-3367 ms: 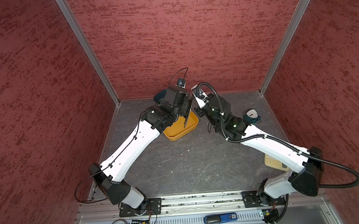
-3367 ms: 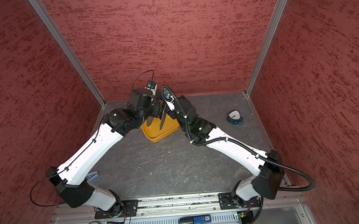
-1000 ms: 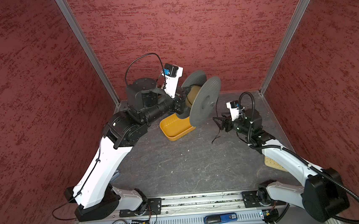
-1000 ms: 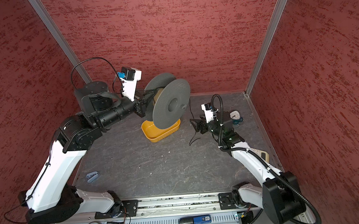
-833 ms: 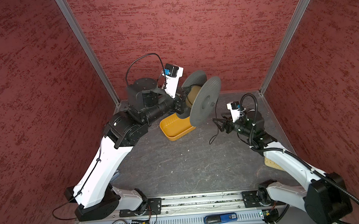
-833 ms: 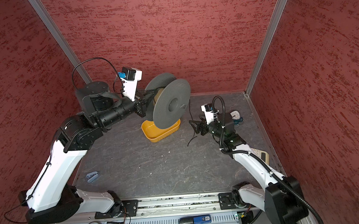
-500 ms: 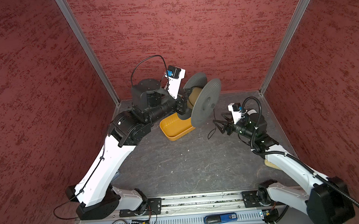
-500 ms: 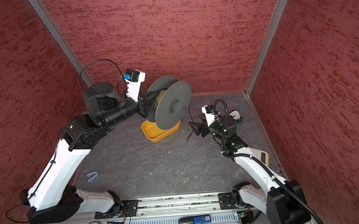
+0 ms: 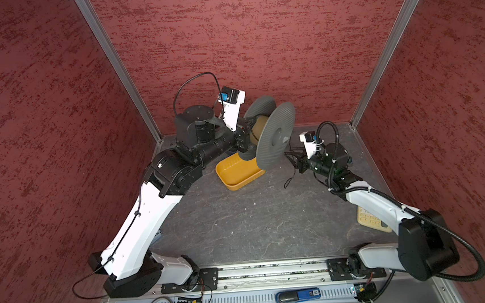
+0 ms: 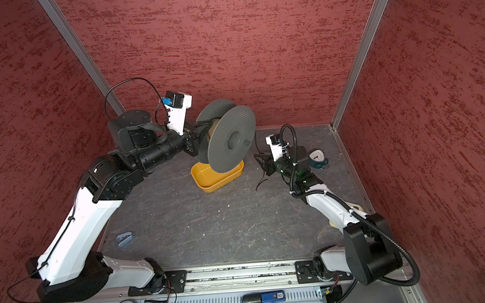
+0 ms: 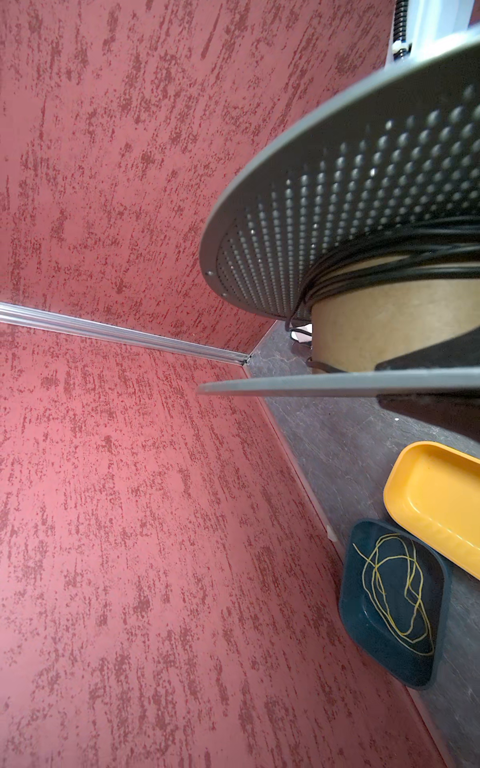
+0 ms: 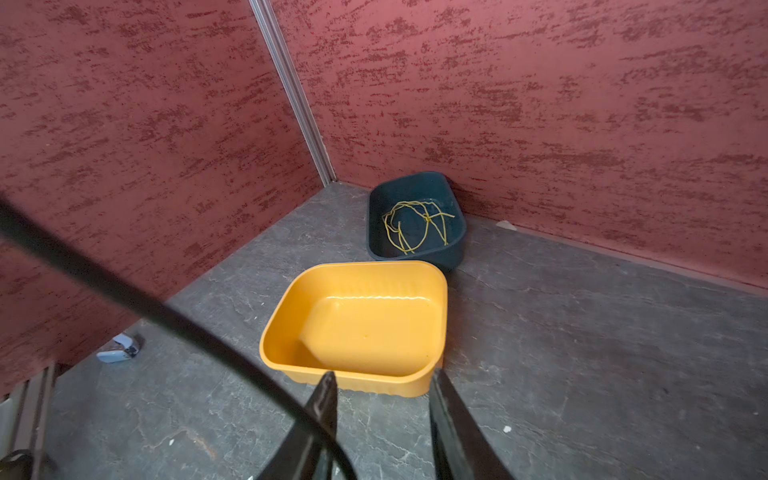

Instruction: Wrap the cables

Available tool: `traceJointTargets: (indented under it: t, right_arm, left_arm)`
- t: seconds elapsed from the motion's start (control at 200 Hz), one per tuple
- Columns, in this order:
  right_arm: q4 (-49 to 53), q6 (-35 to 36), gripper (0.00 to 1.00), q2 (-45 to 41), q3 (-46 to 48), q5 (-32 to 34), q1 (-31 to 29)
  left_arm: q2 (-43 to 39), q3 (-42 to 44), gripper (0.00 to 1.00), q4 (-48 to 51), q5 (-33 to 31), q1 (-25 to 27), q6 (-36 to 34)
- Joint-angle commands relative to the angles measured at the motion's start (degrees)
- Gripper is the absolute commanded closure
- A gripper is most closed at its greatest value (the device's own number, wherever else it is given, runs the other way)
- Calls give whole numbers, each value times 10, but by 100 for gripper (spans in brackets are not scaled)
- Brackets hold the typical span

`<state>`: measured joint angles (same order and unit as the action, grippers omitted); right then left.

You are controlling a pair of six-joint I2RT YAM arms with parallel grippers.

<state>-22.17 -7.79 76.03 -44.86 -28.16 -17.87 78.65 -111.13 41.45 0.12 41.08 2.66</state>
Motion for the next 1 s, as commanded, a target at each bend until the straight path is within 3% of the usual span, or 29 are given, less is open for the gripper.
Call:
traceJointTargets:
  t: [0.0,0.195,0.371,0.501,0.797,0.997]
  right_arm:
    - [-53,-10,75,2,17,11,-24]
    - [-50,3,100,2,30,90,-92]
    - [-18,20,100,-3,23,173,-164]
    - [-1,28,100,4,10,221,-219]
    - [102,65,100,36,-89,350,-348]
    - [191,72,100,34,-155,443,-383]
  left_arm:
    - [-9,12,100,-91,-3,-18,33]
    - [6,22,100,-108,-46,-43,69]
    - [9,51,100,-137,-155,-42,91]
    - [14,74,100,-168,-202,-38,104]
    - [103,35,100,-138,-350,-12,43]
    - [151,22,100,-100,-419,3,-1]
